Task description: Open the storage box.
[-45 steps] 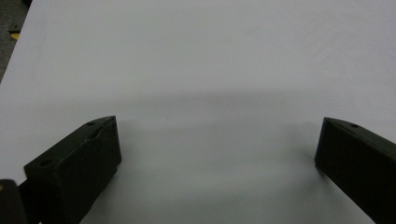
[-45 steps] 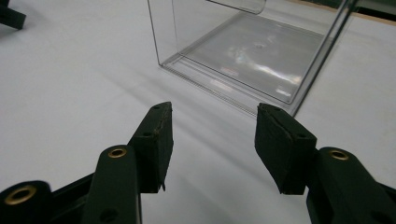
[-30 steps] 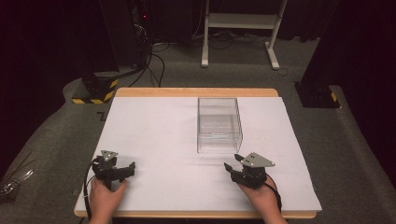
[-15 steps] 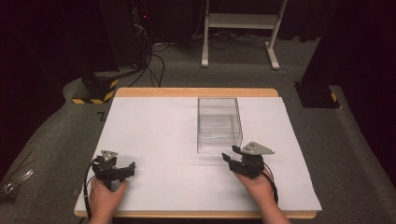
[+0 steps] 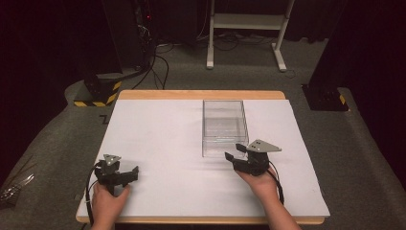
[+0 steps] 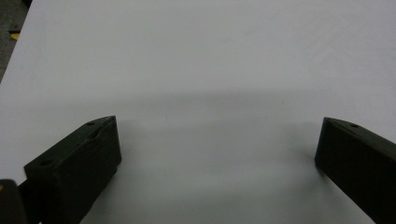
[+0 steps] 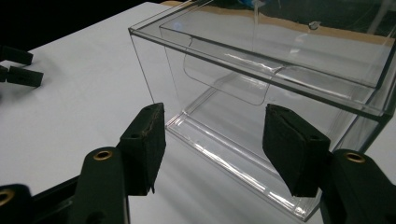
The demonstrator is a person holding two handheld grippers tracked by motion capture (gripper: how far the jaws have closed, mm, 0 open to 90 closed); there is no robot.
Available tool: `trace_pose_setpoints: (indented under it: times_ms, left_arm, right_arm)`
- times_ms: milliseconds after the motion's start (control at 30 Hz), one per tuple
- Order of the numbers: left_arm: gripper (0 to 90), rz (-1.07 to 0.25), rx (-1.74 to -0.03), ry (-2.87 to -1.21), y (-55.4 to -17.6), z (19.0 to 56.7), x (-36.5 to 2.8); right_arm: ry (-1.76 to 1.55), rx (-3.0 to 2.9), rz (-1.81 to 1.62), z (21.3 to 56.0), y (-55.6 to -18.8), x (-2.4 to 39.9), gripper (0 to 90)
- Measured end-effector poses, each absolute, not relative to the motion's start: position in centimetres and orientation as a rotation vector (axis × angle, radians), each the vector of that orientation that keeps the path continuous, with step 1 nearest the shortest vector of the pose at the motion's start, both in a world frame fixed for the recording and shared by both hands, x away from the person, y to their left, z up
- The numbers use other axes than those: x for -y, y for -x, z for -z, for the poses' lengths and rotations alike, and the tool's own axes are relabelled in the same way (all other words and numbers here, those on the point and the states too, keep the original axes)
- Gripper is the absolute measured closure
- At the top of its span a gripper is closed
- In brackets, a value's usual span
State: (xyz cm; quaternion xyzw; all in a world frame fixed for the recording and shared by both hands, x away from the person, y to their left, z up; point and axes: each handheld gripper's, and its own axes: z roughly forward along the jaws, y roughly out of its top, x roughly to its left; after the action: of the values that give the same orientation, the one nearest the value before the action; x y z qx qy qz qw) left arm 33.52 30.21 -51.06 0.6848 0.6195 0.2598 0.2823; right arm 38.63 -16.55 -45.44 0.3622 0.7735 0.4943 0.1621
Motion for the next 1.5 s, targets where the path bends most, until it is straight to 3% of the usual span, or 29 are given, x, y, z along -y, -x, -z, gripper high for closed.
trace_pose_setpoints:
  times_ms: [367, 767, 1500]
  left_arm:
    - [0.4, -0.695, -1.659, -1.835, -33.5, 51.1, -30.2]
    - [0.4, -0.695, -1.659, -1.835, -33.5, 51.1, -30.2]
    - [0.4, -0.697, -1.659, -1.835, -33.5, 51.1, -30.2]
  right_arm:
    - [-1.094, -2.168, -1.447, 45.8, -39.9, 16.6, 44.2]
    - [-1.080, -2.168, -1.459, 46.4, -40.7, 16.2, 57.9]
    - [-1.029, -2.197, -1.539, 46.7, -41.6, 16.9, 71.8]
